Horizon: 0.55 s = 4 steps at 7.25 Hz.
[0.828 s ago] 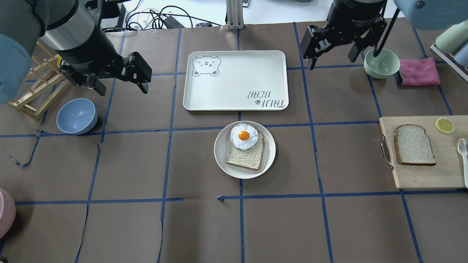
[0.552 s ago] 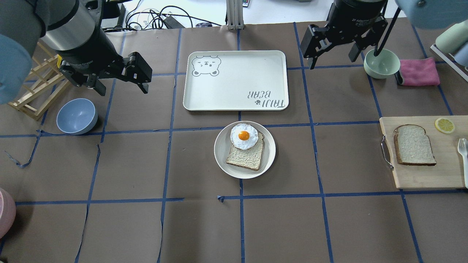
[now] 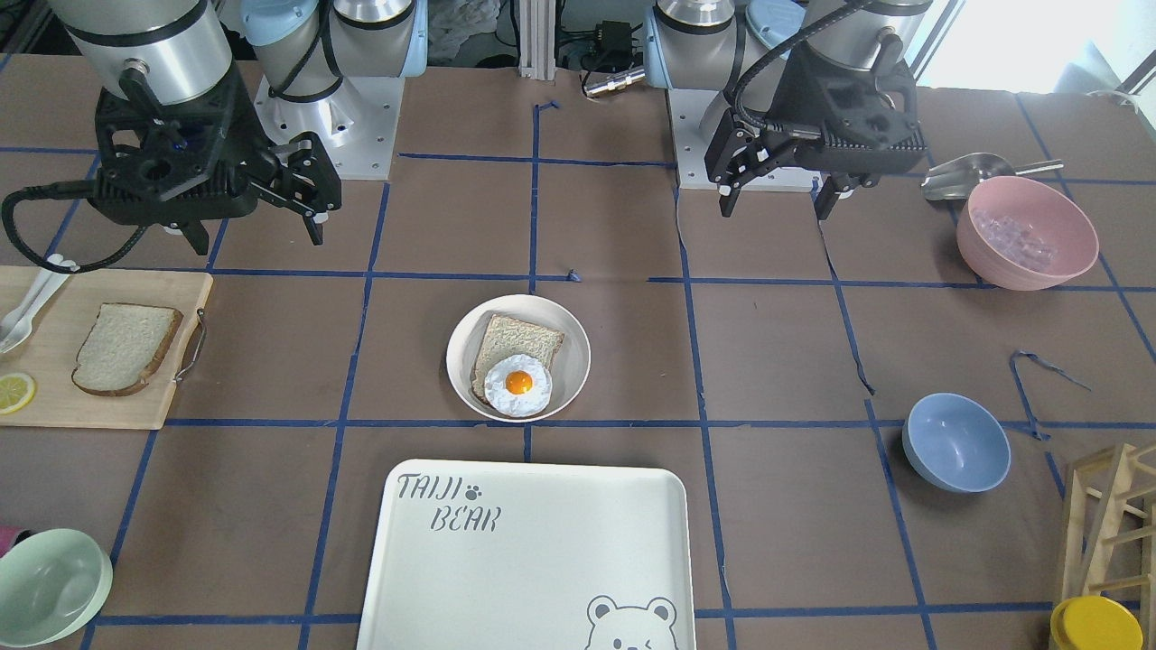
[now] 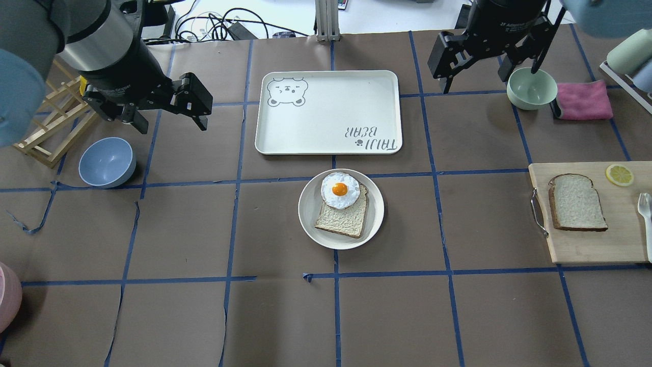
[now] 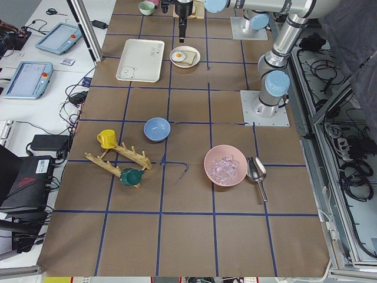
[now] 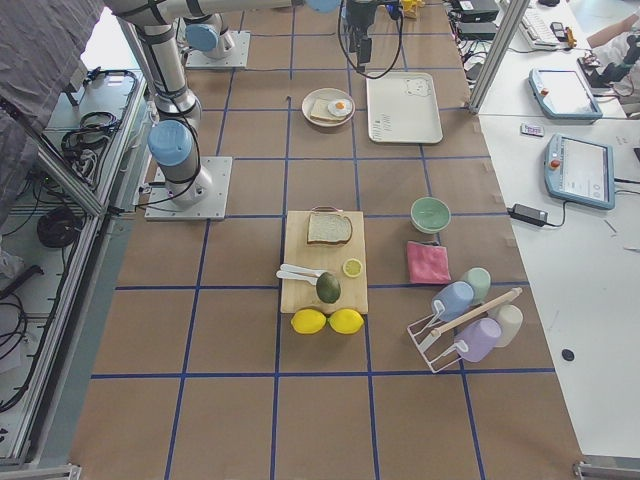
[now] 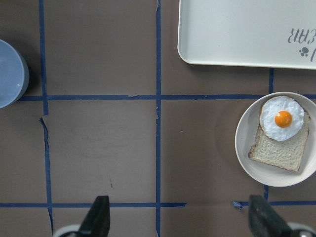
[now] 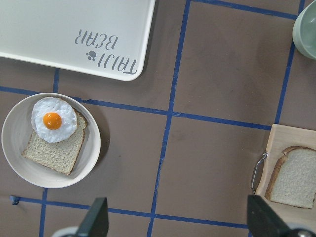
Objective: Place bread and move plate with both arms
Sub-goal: 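Move the right gripper toward the wooden cutting board with the bread slice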
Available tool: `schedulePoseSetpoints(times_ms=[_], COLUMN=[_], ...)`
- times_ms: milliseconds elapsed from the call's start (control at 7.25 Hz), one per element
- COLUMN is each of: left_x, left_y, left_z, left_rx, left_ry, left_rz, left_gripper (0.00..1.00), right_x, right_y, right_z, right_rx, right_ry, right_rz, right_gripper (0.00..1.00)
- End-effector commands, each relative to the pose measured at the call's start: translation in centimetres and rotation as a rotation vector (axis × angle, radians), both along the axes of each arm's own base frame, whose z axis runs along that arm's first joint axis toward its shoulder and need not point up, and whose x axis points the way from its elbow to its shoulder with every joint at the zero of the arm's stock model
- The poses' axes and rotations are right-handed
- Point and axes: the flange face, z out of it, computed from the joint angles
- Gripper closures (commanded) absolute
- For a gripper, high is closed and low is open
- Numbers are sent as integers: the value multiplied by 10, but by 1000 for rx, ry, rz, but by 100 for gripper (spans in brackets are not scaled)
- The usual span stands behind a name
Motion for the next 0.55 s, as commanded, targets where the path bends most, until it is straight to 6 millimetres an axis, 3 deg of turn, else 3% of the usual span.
schedulePoseSetpoints(times_ms=[0,138,276,414], left_x=[-1,0,-1,-1], left_y=[0,0,0,1], left_z=[0,0,0,1], left_rx=[-1,0,-1,-1], left_ry=[1,-1,1,1], left_rz=[-1,1,-1,-2], left_gripper=[0,0,0,0], right_x=[5,1,6,4], right_y=[22,33,53,68], right_z=[22,19,41,44], right_rx=[-27,-3,-40,-33], right_ry=[-55,-39,-61,-46], right_rz=[-6,-23,-35,-110], right_gripper=[0,0,0,0])
